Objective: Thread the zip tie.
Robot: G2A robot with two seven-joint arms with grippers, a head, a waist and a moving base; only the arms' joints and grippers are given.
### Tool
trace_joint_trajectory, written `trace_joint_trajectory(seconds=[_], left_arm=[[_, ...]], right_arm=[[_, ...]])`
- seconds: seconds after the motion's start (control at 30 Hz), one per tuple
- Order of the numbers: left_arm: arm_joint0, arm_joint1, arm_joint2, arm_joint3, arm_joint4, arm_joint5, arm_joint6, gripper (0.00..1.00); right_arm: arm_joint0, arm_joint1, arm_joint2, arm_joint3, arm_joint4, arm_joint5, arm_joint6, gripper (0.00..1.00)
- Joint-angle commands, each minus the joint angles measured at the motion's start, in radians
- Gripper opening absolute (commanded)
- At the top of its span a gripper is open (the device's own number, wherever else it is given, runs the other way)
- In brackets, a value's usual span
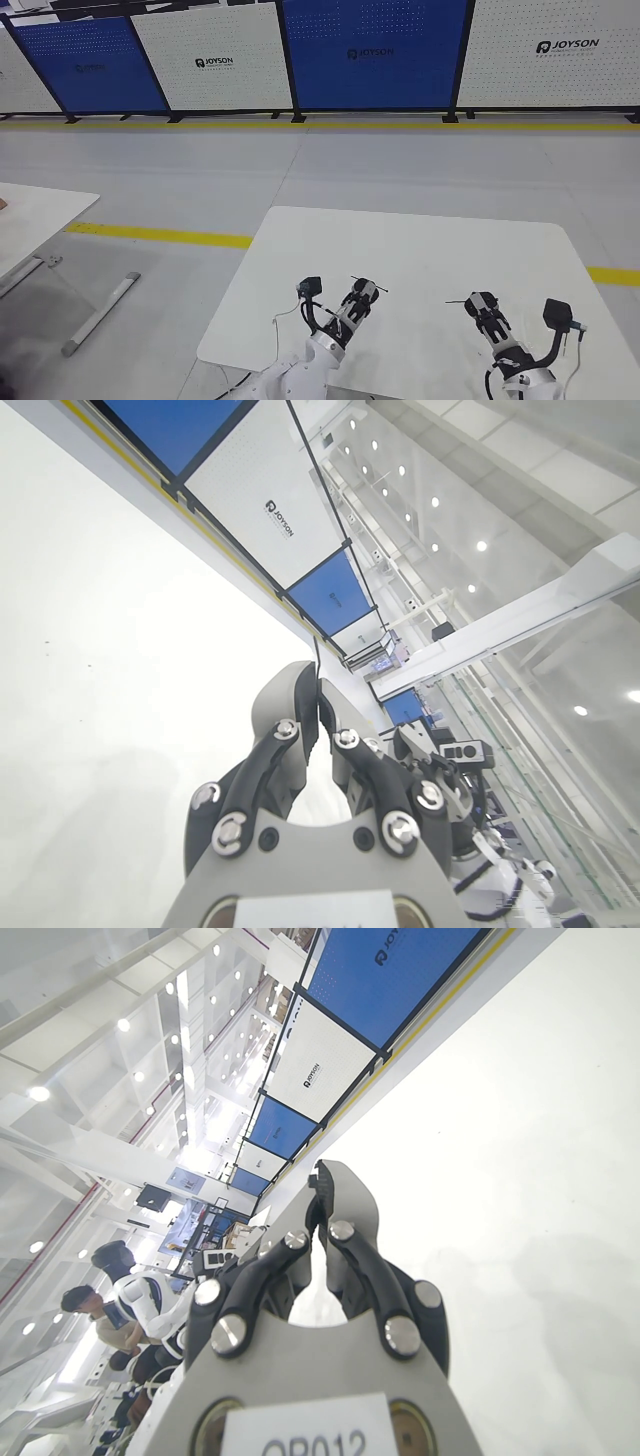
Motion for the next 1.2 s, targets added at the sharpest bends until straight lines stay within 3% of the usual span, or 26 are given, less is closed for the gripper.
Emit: trace_joint_trajectory(seconds=[0.0,0.1,0.2,0.5,0.67,0.8,0.93,1.17], left_arm=[[-0.007,-0.004,0.013,0.023,-0.001,0.008,-0.007,0.00],[-0.017,-0.009,0.023,0.057,-0.009,0.009,-0.032,0.00],[-0.024,-0.011,0.031,0.071,-0.063,-0.011,-0.113,0.00],[-0.024,-0.011,0.031,0.071,-0.063,-0.011,-0.113,0.00],[-0.019,-0.012,0.021,0.045,-0.095,-0.042,-0.124,0.00],[-0.017,-0.005,-0.003,0.029,-0.117,-0.067,-0.196,0.00],[-0.024,0.008,-0.036,0.018,-0.062,-0.055,-0.264,0.00],[-0.024,0.008,-0.036,0.018,-0.062,-0.055,-0.264,0.00]], right_arm=[[0.000,0.000,0.000,0.000,0.000,0.000,0.000,0.00],[0.000,0.000,0.000,0.000,0.000,0.000,0.000,0.00],[0.000,0.000,0.000,0.000,0.000,0.000,0.000,0.00],[0.000,0.000,0.000,0.000,0.000,0.000,0.000,0.00],[0.000,0.000,0.000,0.000,0.000,0.000,0.000,0.00],[0.000,0.000,0.000,0.000,0.000,0.000,0.000,0.00],[0.000,0.000,0.000,0.000,0.000,0.000,0.000,0.00],[0.000,0.000,0.000,0.000,0.000,0.000,0.000,0.00]])
